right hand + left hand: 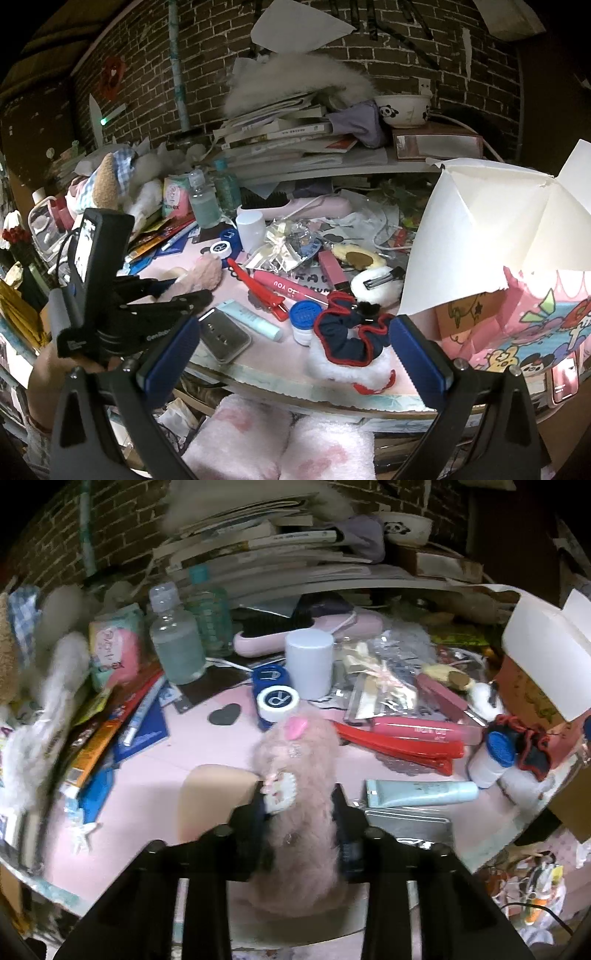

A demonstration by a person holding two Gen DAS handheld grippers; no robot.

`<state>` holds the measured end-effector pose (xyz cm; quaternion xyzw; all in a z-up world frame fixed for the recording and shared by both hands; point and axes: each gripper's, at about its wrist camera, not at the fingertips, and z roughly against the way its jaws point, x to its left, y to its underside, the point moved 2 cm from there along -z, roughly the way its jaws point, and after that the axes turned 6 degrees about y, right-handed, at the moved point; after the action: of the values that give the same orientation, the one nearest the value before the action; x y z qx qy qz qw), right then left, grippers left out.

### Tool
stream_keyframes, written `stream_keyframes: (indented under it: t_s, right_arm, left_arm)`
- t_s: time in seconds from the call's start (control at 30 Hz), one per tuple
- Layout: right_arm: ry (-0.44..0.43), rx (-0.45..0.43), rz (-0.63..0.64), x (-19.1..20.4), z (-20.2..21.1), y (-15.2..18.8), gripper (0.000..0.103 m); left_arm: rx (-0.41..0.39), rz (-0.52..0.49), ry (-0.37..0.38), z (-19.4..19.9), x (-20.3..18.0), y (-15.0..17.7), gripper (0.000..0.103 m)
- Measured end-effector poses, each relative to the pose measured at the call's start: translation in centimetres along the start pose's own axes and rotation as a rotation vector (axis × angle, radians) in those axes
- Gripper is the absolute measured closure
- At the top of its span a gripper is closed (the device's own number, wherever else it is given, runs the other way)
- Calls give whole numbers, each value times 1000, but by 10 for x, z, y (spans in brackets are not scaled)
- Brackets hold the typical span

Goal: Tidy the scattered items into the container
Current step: 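Carry the pink fuzzy plush in the left tool into the white box and release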

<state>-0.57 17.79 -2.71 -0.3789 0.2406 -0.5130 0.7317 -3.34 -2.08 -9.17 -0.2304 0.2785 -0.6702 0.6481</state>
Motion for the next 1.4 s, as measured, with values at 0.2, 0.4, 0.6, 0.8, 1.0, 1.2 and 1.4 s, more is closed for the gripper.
stream_keyframes:
  t_s: [0.2,0.4,0.6,0.8,1.0,1.2,1.4]
  right_arm:
    - [-1,-10,-2,0,0,-2,1]
    - [4,-35,1,-2,3,-5,1]
    - [-14,-42,-16,-8,5,-3,1]
    - [-45,-41,-14,-21,11,5,1]
    - [-110,-30,13,-37,18,18,1]
    - [-141,-24,23,-50,17,23,1]
    - [-163,-30,5,-59,15,24,1]
  left_arm:
    - [-36,-33,-61,10,-1,-10,83]
    - [-92,-57,-52,31,-7,-34,83]
    - [-171,-101,23,59,-32,-71,83]
    - [-191,-181,161,72,-84,-108,83]
    - [-112,-311,220,58,-157,-137,83]
    - [9,-385,326,44,-211,-152,83]
    - [135,-396,413,26,-244,-161,83]
